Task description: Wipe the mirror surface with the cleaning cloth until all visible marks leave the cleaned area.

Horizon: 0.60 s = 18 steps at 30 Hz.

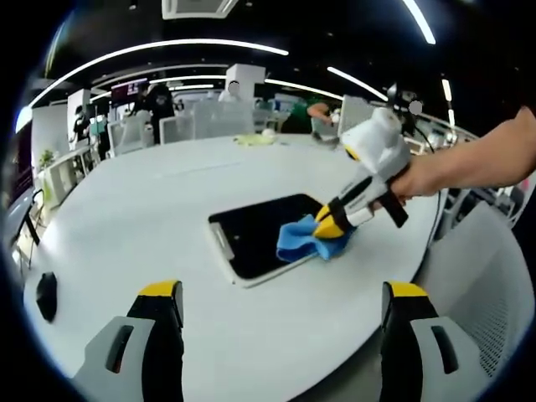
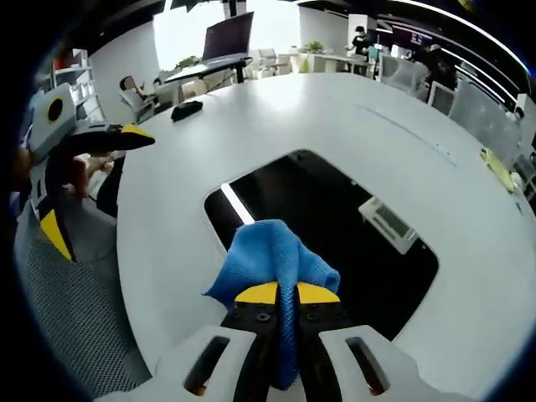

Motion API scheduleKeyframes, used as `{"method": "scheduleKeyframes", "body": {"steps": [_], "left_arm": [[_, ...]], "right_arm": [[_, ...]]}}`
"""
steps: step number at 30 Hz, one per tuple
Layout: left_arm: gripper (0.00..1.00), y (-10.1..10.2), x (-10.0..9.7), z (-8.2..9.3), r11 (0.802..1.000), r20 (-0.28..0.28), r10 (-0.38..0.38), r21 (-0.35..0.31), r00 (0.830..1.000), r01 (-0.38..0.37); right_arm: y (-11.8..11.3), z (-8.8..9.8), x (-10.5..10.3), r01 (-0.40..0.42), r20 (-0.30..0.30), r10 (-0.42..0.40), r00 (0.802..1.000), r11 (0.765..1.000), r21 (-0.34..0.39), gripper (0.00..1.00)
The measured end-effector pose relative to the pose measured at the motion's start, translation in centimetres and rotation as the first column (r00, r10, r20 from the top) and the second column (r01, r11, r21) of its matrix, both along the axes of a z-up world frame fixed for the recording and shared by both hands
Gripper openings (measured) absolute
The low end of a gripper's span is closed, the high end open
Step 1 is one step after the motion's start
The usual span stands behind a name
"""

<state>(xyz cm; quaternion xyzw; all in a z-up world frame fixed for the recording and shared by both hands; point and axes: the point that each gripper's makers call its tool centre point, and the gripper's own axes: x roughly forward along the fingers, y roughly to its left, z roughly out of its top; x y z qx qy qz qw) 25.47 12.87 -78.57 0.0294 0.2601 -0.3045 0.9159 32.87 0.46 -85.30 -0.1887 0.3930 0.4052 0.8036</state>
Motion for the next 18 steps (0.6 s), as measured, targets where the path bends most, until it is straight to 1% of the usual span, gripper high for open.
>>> {"method": "scheduleKeyframes", "body": {"steps": [8,18], "left_arm": [[0.99,0.01,-0.01,0.0,1.0,-0.001,0.001,0.0,1.0,-0.001],[0.99,0.08,-0.01,-0.03,1.0,-0.002,0.003,0.002,1.0,-0.003]], "right_arm": [[0.04,0.0,-0.64,-0.008,-0.008,0.008,1.0,1.0,0.007,0.01],[0.12,0.02,-0.69,-0.014,-0.006,0.014,1.0,1.0,0.007,0.01]]}}
